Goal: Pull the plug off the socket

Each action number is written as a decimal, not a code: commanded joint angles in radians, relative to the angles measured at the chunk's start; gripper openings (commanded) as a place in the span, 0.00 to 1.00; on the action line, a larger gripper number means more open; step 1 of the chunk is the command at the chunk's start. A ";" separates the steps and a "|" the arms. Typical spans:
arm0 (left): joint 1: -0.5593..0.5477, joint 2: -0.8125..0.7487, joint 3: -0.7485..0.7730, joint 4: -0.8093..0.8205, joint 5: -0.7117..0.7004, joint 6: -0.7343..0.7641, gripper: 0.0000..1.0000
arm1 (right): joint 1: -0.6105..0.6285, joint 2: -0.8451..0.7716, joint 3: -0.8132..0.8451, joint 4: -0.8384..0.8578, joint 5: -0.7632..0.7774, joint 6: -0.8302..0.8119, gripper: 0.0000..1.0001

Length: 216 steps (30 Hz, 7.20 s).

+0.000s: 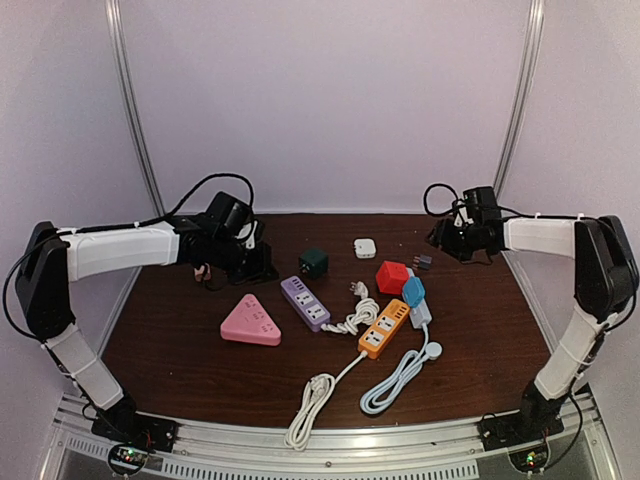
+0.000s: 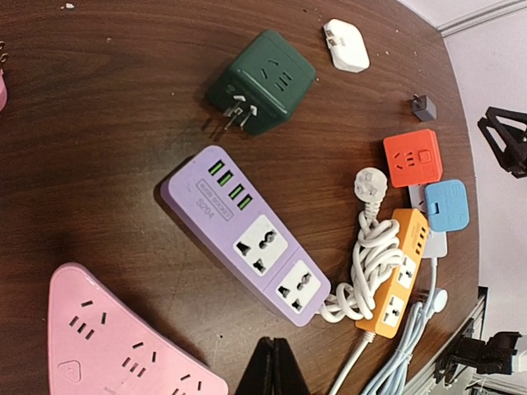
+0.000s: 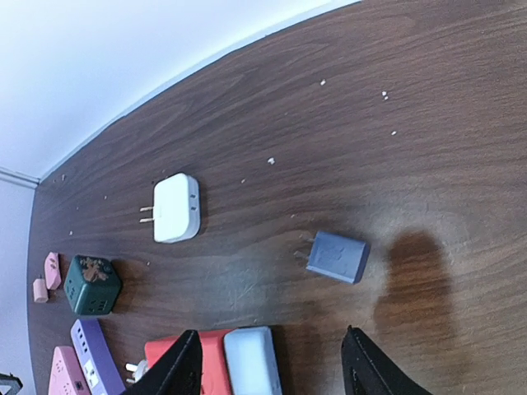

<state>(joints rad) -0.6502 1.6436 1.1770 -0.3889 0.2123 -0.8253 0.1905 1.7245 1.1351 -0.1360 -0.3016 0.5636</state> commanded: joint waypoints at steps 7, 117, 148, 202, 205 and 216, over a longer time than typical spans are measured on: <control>-0.030 0.015 -0.014 0.063 0.017 0.007 0.02 | 0.149 -0.174 -0.129 -0.173 0.100 -0.077 0.54; -0.166 0.134 -0.007 0.266 0.137 -0.110 0.18 | 0.620 -0.123 -0.047 -0.193 0.192 -0.056 0.48; -0.142 0.141 0.038 0.236 0.132 -0.091 0.18 | 0.639 -0.032 -0.001 -0.169 0.294 -0.121 0.14; -0.022 0.182 -0.135 0.819 0.274 -0.497 0.83 | 0.674 -0.126 0.085 -0.042 0.272 -0.050 0.09; -0.022 0.182 -0.137 0.812 0.274 -0.493 0.84 | 0.673 -0.130 0.086 -0.038 0.268 -0.044 0.09; -0.022 0.186 -0.170 0.905 0.280 -0.545 0.68 | 0.673 -0.126 0.079 -0.012 0.242 -0.010 0.09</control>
<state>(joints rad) -0.6704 1.8141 1.0210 0.4358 0.4828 -1.3506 0.8581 1.6375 1.1763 -0.2604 -0.0410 0.5171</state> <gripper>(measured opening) 0.716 0.285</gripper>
